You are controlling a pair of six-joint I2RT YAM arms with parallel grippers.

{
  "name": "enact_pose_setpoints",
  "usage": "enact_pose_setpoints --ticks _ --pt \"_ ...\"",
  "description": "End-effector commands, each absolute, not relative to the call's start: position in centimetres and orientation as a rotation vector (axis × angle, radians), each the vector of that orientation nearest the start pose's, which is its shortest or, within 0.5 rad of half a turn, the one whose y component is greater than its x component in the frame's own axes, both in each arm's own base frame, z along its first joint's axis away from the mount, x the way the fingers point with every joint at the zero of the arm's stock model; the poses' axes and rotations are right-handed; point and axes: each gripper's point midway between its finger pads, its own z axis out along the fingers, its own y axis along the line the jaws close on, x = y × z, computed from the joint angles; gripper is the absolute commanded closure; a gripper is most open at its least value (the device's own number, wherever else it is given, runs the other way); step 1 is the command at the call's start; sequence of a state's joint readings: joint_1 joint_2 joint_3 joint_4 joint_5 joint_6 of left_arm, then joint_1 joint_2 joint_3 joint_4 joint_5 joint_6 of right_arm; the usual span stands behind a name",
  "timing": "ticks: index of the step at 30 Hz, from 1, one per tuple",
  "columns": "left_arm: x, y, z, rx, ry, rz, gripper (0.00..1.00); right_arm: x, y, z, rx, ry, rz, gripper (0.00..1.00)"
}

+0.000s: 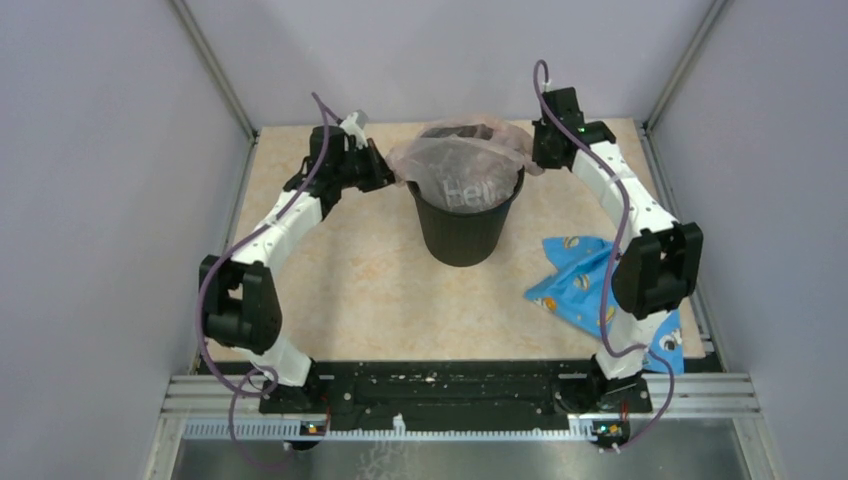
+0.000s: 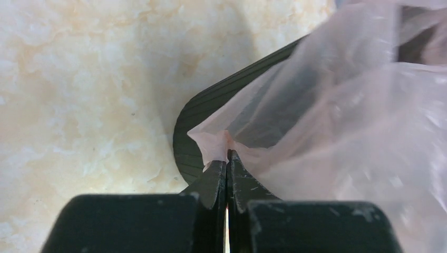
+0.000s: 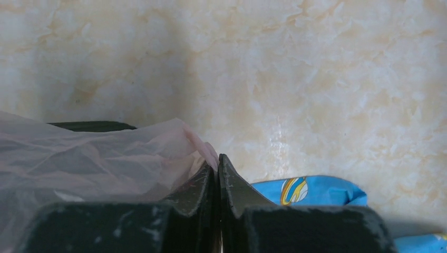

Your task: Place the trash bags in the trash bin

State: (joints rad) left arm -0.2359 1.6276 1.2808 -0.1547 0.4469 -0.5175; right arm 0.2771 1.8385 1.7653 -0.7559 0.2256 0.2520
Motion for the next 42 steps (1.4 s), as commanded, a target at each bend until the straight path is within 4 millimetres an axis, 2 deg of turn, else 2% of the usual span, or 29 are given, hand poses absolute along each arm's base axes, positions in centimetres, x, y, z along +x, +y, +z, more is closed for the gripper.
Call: enact_pose_setpoints --ticks 1,7,9,16,18,22,25,28,35,42 --pt "42.1 -19.9 26.6 0.06 1.967 -0.938 1.0 45.3 9.7 25.9 0.13 2.21 0.056 0.9" --pt "41.6 -19.9 26.4 0.077 1.965 -0.935 1.0 42.9 8.9 27.8 0.136 2.161 0.064 0.57" --pt "41.6 -19.9 26.4 0.084 1.963 -0.938 1.0 42.0 8.6 28.7 0.135 2.145 0.062 0.5" --pt "41.6 -20.0 26.5 0.089 1.963 -0.941 1.0 39.5 7.9 33.2 0.112 2.054 0.083 0.46" --pt "41.6 -20.0 26.5 0.091 1.962 -0.944 1.0 39.1 8.9 34.7 0.042 2.027 0.126 0.46" --pt "41.7 -20.1 26.5 0.093 1.962 -0.944 1.0 38.2 13.4 37.3 -0.188 1.926 0.174 0.44" --pt "41.7 -20.0 26.6 0.096 1.962 -0.941 1.0 37.6 16.7 38.4 -0.325 1.867 0.228 0.42" --pt "41.7 -20.0 26.8 0.097 1.959 -0.936 1.0 37.6 18.8 39.0 -0.405 1.821 0.288 0.42" --pt "41.8 -20.1 26.7 0.093 1.964 -0.942 1.0 38.9 22.6 38.6 -0.587 1.768 0.326 0.42" --pt "41.9 -20.1 26.7 0.091 1.966 -0.942 1.0 40.1 25.0 35.9 -0.705 1.834 0.332 0.44"
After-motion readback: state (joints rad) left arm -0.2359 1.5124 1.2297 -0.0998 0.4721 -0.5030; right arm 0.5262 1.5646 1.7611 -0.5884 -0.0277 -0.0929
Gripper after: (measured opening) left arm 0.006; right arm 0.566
